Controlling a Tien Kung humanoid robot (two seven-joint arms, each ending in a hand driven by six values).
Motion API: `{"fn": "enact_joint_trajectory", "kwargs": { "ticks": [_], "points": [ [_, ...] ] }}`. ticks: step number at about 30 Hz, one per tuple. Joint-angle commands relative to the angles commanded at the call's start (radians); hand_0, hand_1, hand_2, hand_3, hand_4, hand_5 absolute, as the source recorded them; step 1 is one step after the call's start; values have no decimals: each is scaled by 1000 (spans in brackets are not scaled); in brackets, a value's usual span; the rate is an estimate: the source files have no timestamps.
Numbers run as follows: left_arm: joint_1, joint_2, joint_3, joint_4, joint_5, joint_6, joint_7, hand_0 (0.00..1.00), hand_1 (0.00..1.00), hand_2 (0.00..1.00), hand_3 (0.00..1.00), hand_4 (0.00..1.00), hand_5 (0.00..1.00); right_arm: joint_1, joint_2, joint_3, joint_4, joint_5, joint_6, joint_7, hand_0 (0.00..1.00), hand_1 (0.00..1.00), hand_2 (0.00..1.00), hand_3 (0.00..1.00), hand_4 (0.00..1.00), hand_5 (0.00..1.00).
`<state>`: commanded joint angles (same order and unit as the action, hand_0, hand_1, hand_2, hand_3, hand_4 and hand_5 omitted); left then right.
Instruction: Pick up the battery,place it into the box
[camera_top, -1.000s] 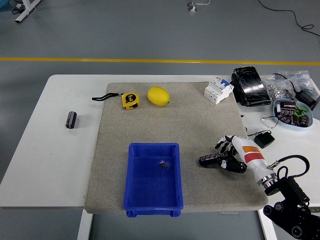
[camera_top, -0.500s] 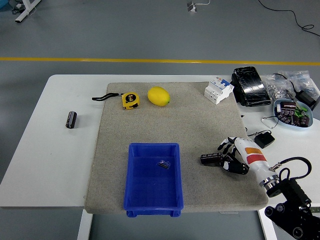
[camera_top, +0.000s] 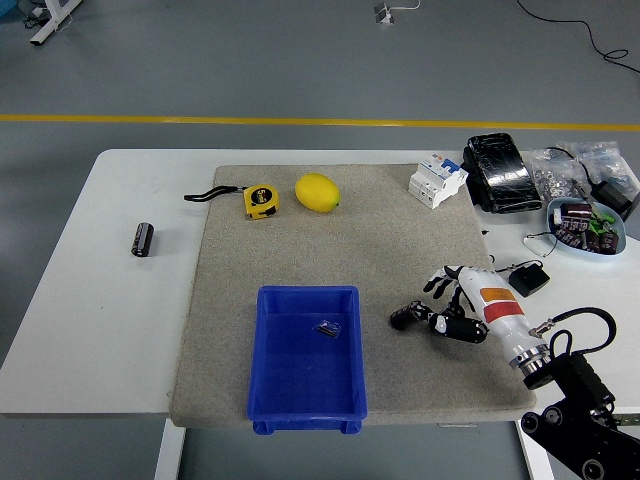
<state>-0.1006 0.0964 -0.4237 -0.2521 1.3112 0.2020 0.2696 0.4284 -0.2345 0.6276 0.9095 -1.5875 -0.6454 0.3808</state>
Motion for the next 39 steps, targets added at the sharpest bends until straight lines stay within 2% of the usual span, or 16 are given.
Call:
{"fn": "enact_joint_trajectory", "kwargs": {
  "ticks": [9,10,15,16,21,25,27,28,33,34,37,39],
  "points": [
    [0,1,4,0,-6,-1,-2,683,632,678,623,620,691,5,2,2,16,-15,0,-4,57,248,407,448,777,162],
    [1,1,3,0,-6,-2,-2,685,633,678,623,619,690,5,0,10,23,-27,0,-11,141,330,430,475,781,188],
    [2,2,1,0,-2,-3,-2,685,633,678,623,619,690,-1,-13,44,90,-119,0,-69,141,330,430,475,781,188],
    [2,2,0,0,0,-4,-1,687,633,678,623,620,691,-3,-16,50,107,-141,0,-81,192,374,453,500,810,200],
    [4,3,-7,0,11,-7,0,687,633,678,623,620,691,-14,-33,85,184,-210,0,-125,192,374,453,500,810,200],
    [6,4,-9,1,15,-7,1,686,633,679,623,620,691,-27,-53,123,247,-252,21,-148,214,392,465,519,823,210],
    [8,4,-11,1,17,-6,1,686,633,679,623,620,691,-39,-66,147,289,-286,46,-168,214,392,465,519,823,210],
    [8,4,-12,1,19,-6,1,686,633,679,622,621,687,-45,-72,159,311,-307,63,-180,332,478,554,589,915,269],
    [9,5,-19,1,29,-8,3,686,633,679,622,621,687,-85,-114,214,423,-434,200,-257,332,478,554,589,915,269],
    [9,6,-19,1,29,-8,3,686,633,680,622,621,684,-89,-120,216,435,-451,220,-266,535,609,694,704,998,364],
    [9,6,-23,2,35,-9,5,686,633,680,622,621,684,-111,-147,219,490,-531,296,-302,535,609,694,704,998,364],
    [9,6,-23,2,37,-10,5,686,633,680,622,621,684,-118,-154,220,504,-560,316,-309,535,609,694,704,998,364]
  ]
}}
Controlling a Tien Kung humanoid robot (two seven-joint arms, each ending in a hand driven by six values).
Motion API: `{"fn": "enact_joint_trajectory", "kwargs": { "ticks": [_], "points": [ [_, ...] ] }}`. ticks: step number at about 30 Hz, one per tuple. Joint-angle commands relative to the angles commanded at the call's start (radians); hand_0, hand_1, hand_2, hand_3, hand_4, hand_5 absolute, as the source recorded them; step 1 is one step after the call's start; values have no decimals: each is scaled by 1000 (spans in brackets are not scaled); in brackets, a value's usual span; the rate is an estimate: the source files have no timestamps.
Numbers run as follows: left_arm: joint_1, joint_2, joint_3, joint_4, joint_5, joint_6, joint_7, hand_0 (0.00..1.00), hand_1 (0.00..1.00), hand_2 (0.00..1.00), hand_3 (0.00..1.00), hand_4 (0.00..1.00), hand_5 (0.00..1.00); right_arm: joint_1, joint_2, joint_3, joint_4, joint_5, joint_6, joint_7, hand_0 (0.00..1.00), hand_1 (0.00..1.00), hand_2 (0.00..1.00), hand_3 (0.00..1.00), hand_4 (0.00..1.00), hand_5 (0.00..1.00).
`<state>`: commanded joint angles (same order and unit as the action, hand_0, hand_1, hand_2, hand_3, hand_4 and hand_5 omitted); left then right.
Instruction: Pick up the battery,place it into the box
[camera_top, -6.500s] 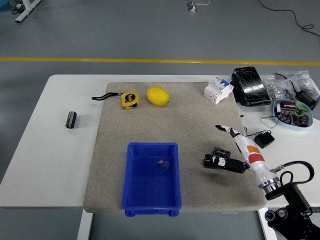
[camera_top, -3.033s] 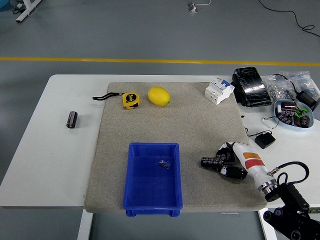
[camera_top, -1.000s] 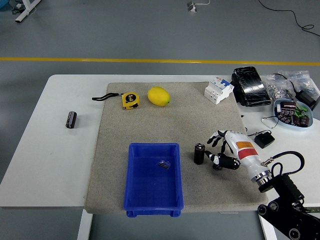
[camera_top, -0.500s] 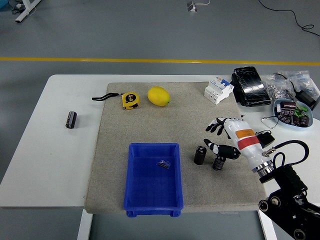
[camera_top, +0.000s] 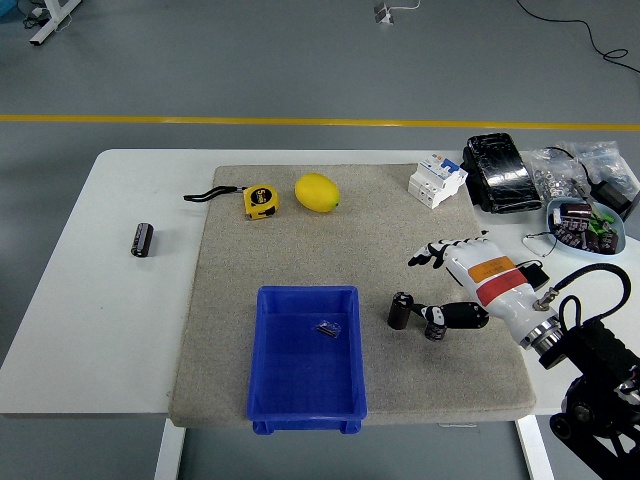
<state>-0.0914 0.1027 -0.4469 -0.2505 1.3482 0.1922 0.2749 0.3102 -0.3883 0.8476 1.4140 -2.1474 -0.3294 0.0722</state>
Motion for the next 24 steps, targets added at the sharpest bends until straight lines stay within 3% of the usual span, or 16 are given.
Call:
{"fn": "enact_joint_trajectory", "kwargs": {
  "ticks": [1,12,13,18,19,24],
  "points": [
    [-1,0,-1,0,2,-1,0,688,633,680,621,621,682,-3,-3,1,5,-12,9,-3,592,632,712,747,998,394],
    [-8,0,15,0,-20,1,-6,688,634,679,621,620,679,7,-26,-14,-41,-69,33,-4,582,631,710,725,998,355],
    [-9,0,17,0,-23,1,-7,688,634,679,621,620,679,6,-28,-13,-47,-71,33,-1,539,606,684,648,998,336],
    [-10,-1,17,0,-24,1,-8,688,634,679,621,620,679,4,-33,-11,-59,-73,28,6,539,606,684,648,998,336],
    [-10,-1,16,0,-23,0,-7,689,635,679,621,620,679,3,-34,-8,-61,-73,26,8,488,568,646,571,998,363],
    [-11,0,18,0,-24,-1,-9,689,635,679,621,620,679,-4,-42,-4,-65,-75,28,11,488,568,646,571,998,363]
  ]
}}
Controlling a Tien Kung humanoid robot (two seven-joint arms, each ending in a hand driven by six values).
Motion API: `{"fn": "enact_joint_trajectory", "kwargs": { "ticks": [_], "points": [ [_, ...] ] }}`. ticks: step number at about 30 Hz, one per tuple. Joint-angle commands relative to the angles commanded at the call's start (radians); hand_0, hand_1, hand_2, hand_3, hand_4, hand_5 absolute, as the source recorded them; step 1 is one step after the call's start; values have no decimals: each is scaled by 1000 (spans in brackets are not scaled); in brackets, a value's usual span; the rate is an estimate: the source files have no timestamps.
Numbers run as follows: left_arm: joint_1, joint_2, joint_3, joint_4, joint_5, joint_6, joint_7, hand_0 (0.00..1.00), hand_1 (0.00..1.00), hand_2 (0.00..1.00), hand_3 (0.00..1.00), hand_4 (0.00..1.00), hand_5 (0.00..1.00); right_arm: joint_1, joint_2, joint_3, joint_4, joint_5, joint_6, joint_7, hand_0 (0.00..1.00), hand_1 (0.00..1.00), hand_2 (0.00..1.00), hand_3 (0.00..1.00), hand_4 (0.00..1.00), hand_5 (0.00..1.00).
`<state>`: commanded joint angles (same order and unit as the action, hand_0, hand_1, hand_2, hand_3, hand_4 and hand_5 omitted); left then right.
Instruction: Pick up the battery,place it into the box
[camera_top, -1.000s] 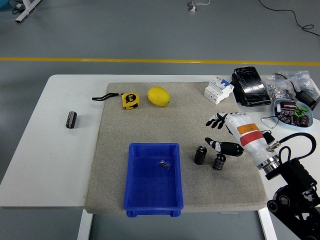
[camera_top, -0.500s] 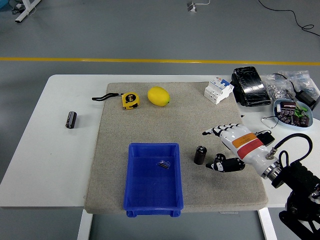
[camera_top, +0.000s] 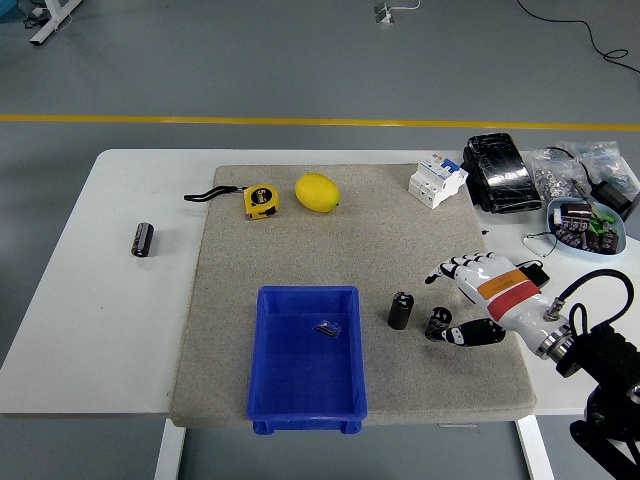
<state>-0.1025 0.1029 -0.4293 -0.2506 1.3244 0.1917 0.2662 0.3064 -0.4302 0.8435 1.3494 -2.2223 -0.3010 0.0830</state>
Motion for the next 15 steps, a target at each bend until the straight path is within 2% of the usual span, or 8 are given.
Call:
{"fn": "enact_joint_trajectory", "kwargs": {
  "ticks": [15],
  "points": [
    [-1,-1,-3,-2,8,-6,0,692,639,679,622,624,683,21,21,-48,-78,52,-14,10,461,547,626,577,998,356]
  ]
}}
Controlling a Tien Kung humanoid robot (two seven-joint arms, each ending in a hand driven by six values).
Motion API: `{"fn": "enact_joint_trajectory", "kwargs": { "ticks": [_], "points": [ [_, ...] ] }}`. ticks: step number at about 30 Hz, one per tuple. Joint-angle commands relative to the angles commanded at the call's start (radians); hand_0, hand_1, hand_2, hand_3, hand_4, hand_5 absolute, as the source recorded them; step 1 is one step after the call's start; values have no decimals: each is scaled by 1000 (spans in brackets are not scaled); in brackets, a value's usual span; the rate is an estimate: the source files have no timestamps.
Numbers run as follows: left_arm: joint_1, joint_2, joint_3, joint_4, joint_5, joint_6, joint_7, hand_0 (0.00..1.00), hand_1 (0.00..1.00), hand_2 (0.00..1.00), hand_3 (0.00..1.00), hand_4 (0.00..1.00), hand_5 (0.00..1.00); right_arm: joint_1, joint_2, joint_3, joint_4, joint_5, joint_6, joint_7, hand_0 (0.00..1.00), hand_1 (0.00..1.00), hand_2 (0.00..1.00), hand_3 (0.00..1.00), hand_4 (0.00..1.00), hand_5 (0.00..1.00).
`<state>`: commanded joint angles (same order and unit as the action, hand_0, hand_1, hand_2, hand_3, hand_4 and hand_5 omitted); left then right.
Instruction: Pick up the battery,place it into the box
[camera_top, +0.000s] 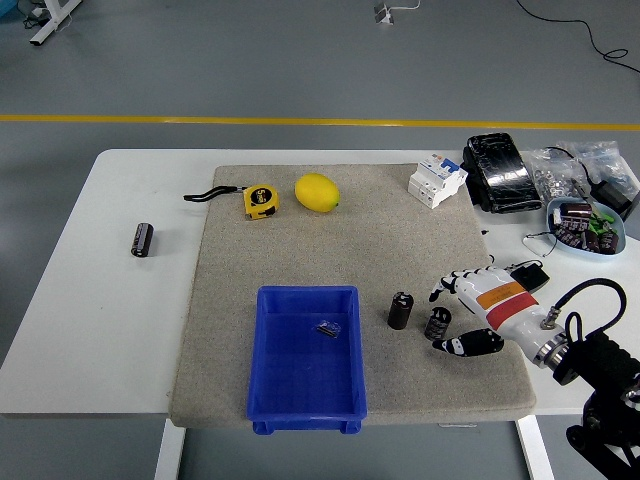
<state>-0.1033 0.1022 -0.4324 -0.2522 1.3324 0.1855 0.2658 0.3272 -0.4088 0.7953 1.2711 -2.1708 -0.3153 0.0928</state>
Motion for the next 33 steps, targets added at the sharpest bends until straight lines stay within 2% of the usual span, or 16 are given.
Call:
{"fn": "enact_joint_trajectory", "kwargs": {
  "ticks": [3,4,9,10,23,33],
  "points": [
    [-1,0,2,0,-1,-1,-1,692,639,679,622,624,683,1,3,-5,-6,4,-3,2,461,547,626,577,998,356],
    [-1,0,2,0,-2,-1,-1,692,641,679,621,625,685,2,3,-8,-8,7,-5,2,419,531,610,572,998,353],
    [-2,0,2,-1,0,-3,0,692,641,679,621,625,685,10,5,-22,-17,17,-16,7,419,531,610,572,998,353],
    [-3,1,2,-1,0,-3,0,693,640,679,622,624,683,12,6,-24,-20,19,-17,7,374,494,558,563,998,325],
    [-8,1,6,-2,-2,-7,-4,694,644,681,623,625,685,28,11,-43,-74,46,-31,18,338,450,515,546,965,288],
    [-10,0,12,-4,-3,-10,-8,694,646,681,623,623,682,32,14,-56,-74,58,-51,23,317,431,495,530,938,267]
  ]
}}
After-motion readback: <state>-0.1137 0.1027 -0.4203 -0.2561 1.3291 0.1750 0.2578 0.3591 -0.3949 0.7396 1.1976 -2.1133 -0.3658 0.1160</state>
